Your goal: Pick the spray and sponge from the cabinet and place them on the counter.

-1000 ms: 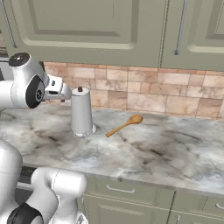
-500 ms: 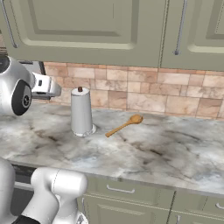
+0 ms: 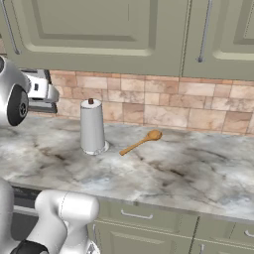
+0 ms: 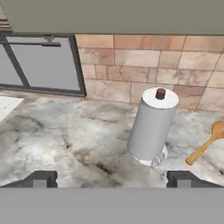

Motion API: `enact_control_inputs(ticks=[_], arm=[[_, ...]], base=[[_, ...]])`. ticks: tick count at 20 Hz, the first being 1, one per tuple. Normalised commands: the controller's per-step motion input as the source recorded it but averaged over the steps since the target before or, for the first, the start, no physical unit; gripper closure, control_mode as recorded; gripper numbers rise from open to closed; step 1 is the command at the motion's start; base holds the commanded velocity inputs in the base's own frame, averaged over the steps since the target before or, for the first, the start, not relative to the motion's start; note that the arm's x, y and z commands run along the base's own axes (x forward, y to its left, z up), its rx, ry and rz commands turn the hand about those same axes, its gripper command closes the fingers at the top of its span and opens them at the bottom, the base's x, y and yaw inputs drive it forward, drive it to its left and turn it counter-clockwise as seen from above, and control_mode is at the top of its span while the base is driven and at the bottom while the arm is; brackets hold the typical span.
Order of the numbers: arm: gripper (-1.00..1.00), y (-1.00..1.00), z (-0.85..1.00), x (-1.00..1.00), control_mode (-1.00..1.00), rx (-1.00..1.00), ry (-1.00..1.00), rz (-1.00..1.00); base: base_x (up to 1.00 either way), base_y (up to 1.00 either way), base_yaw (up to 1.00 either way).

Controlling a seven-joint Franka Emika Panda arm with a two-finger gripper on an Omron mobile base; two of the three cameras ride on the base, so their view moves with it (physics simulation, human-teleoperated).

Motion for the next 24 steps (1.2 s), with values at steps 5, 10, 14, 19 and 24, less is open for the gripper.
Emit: enact_control_inputs(ticks=[5,10,14,19,24], arm=[[-1.00,0.32,0.28,-0.19,-1.00,0.00,-0.22,0.06],[-1.00,0.28,0.20,-0.30,-1.00,0.00,-0.21,0.00],[-1.00,0.27,0.18,-0.35,-1.00,-0.01,-0.29,0.00],[-1.00,0.17,0.28,-0.36,-1.00,0.00,-0.25,0.00],[-1.00,0.19,0.33,-0.31,-1.00,0.00,-0.25,0.00]], base=[[0.00,0.00,0.00],[0.00,0.00,0.00],[0.00,0.00,0.00],[0.00,0.00,0.00],[0.00,0.00,0.00]])
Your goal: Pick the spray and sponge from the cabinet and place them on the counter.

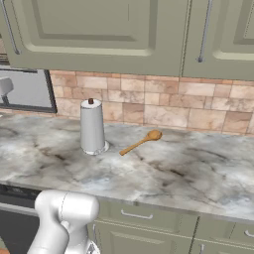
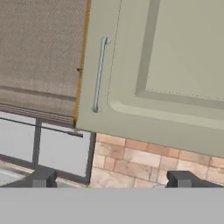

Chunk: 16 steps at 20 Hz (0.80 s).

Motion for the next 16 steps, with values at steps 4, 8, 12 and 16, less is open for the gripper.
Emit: enact_control_inputs(ticks=[4,8,12,16], arm=[[-1.00,0.16,0.34,-0.22,-1.00,0.00,-0.23,0.00],[-1.00,0.09,0.30,-0.15,-1.00,0.00,-0.24,0.00],[-1.00,0.10,0.16,0.00,-1.00,0.00,-0.17,0.00],[-1.00,0.02,0.16,0.03,-1.00,0.00,-0.12,0.00]], base=[[0.00,0.00,0.00],[0.00,0.00,0.00],[0.00,0.00,0.00],[0.00,0.00,0.00]])
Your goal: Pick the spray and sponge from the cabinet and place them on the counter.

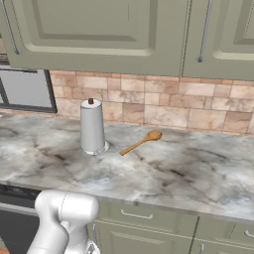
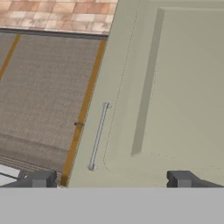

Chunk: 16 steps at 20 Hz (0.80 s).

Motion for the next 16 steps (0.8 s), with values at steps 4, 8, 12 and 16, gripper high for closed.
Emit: enact_control_inputs(ticks=[4,8,12,16], arm=[[-1.00,0.01,0.14,0.15,-1.00,0.00,-0.07,0.00],[-1.00,0.01,0.15,0.16,-1.00,0.00,-0.05,0.00],[-1.00,0.11,0.11,0.13,-1.00,0.00,-0.04,0.00],[-1.00,0.10,0.05,0.16,-1.00,0.01,0.00,-0.04]], base=[[0.00,0.00,0.00],[0.00,0.00,0.00],[0.00,0.00,0.00],[0.00,0.00,0.00]])
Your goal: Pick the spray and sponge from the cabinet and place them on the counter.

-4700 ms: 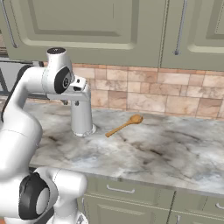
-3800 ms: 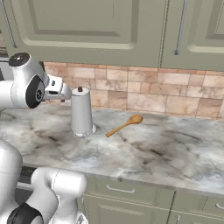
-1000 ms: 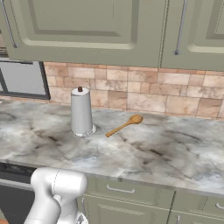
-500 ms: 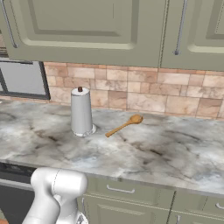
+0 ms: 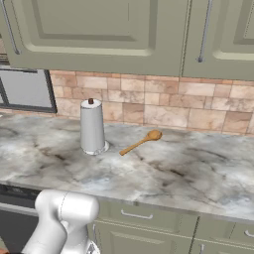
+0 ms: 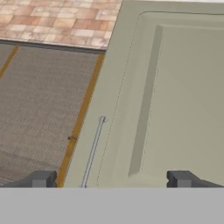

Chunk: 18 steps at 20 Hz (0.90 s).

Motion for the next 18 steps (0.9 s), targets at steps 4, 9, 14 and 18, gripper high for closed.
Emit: enact_control_inputs(ticks=[4,9,14,18], arm=[[-1.00,0.00,0.04,0.18,-1.00,0.02,0.03,-0.07],[-1.00,0.03,0.00,0.29,-1.00,0.01,0.02,-0.04],[-1.00,0.11,0.00,0.35,-1.00,0.00,0.01,0.00],[-1.00,0.14,0.00,0.32,-1.00,0.00,0.01,0.00]], base=[[0.00,0.00,0.00],[0.00,0.00,0.00],[0.00,0.00,0.00],[0.00,0.00,0.00]])
